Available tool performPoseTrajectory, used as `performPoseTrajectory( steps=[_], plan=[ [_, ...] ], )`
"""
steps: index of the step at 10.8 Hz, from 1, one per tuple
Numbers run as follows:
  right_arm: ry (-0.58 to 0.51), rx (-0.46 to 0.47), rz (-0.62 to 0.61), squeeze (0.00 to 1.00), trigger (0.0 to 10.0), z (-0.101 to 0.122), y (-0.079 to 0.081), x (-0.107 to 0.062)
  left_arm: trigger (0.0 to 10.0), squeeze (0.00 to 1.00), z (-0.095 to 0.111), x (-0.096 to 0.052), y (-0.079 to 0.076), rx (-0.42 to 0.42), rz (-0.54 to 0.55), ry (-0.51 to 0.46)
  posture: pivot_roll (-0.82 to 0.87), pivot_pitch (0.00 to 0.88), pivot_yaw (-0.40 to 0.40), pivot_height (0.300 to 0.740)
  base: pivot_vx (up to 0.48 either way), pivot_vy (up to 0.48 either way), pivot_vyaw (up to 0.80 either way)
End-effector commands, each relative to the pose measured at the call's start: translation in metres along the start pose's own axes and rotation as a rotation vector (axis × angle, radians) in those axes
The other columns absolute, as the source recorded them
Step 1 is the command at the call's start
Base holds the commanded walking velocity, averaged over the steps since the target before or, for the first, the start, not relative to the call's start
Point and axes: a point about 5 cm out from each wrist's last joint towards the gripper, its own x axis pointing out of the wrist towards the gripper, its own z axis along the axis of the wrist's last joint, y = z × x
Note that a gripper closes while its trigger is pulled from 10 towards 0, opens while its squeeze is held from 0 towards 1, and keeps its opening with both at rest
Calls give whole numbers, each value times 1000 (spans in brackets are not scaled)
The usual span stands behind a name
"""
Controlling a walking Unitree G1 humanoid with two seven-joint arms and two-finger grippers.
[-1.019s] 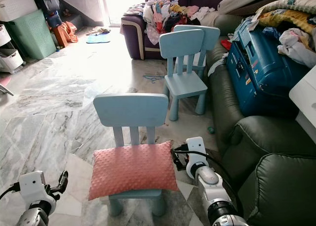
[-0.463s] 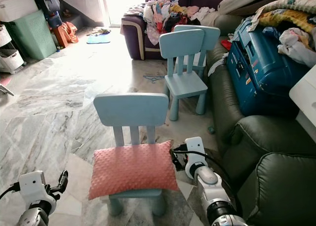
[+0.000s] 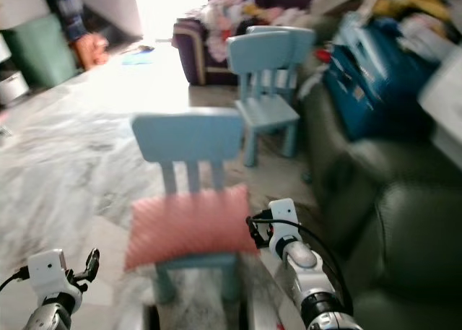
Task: Move the pillow to the sofa
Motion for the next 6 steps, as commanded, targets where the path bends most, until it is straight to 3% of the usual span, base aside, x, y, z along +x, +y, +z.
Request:
performPoseTrajectory(
  steps=[1, 6],
  plan=[
    [0, -3, 0, 0, 10000, 2, 0, 1, 10000, 0, 1, 1, 2, 14, 4, -1, -96, 14, 33, 560, 0, 0, 0],
    [-8, -6, 15, 0, 10000, 9, 6, 6, 10000, 0, 1, -1, 8, 31, 46, -10, -84, 16, 31, 465, 0, 0, 0]
  ],
)
